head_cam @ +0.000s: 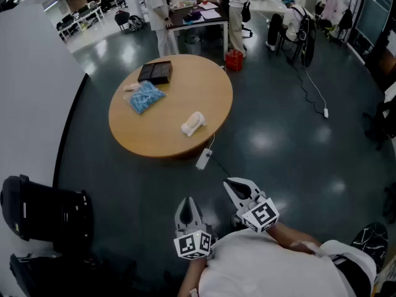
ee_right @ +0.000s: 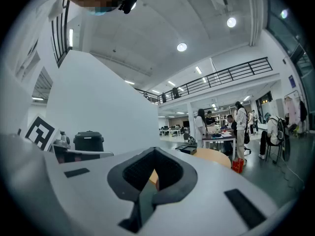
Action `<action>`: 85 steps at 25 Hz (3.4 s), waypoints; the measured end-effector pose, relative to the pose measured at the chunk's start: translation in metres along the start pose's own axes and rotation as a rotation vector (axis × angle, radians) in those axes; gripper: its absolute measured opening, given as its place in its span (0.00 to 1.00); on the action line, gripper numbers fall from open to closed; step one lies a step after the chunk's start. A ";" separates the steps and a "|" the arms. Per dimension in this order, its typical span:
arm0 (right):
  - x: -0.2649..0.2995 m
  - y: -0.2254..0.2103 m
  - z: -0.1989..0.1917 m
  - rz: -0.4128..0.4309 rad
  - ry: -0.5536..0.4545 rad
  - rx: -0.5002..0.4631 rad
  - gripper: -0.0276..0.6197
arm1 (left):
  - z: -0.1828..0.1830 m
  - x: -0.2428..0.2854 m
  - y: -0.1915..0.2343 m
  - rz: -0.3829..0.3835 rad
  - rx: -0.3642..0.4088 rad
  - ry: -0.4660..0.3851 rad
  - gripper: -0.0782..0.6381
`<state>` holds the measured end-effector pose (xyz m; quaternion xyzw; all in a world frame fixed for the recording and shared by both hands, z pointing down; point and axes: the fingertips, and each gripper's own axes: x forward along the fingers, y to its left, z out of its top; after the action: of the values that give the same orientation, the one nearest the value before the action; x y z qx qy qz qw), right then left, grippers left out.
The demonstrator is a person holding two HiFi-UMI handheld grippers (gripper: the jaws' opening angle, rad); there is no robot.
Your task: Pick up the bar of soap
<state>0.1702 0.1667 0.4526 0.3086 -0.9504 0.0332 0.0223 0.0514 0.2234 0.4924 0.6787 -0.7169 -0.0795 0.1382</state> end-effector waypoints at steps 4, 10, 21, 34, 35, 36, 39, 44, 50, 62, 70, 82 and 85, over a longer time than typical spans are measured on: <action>-0.001 -0.002 0.001 0.002 0.003 0.001 0.06 | 0.002 0.001 -0.004 0.003 0.000 -0.003 0.12; 0.000 -0.006 0.002 -0.007 -0.001 0.004 0.06 | 0.001 0.004 -0.005 -0.002 0.009 0.001 0.12; 0.004 -0.033 -0.007 0.011 0.027 0.042 0.06 | -0.009 0.020 -0.011 0.025 0.005 0.013 0.12; 0.058 -0.102 -0.024 0.030 0.058 0.027 0.06 | -0.013 0.083 -0.003 0.087 0.012 0.033 0.12; 0.071 -0.106 -0.026 0.025 0.062 0.025 0.06 | -0.012 0.096 0.005 0.081 0.017 0.034 0.12; 0.085 -0.111 -0.029 0.019 0.068 0.023 0.06 | -0.010 0.110 0.014 0.072 0.020 0.035 0.12; 0.131 -0.128 -0.031 0.000 0.069 0.004 0.06 | 0.000 0.158 0.039 0.024 0.020 0.024 0.12; 0.213 -0.146 -0.012 -0.027 0.052 -0.061 0.06 | 0.039 0.235 0.079 -0.075 0.048 -0.010 0.12; 0.284 -0.160 -0.013 0.003 0.147 -0.167 0.06 | 0.062 0.293 0.114 -0.114 0.003 0.008 0.12; 0.362 -0.197 -0.195 0.445 0.894 -0.755 0.21 | 0.058 0.356 0.157 -0.064 -0.064 0.048 0.12; 0.401 -0.205 -0.282 0.748 1.190 -1.116 0.46 | 0.050 0.367 0.178 0.001 -0.103 0.067 0.12; 0.398 -0.226 -0.333 0.913 1.512 -1.197 0.46 | 0.041 0.359 0.209 0.081 -0.146 0.080 0.12; 0.399 -0.226 -0.334 0.905 1.517 -1.222 0.45 | 0.038 0.357 0.211 0.093 -0.160 0.080 0.12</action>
<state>-0.0118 -0.2237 0.8220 -0.2368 -0.5699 -0.2597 0.7428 -0.1756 -0.1209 0.5522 0.6340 -0.7330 -0.1027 0.2241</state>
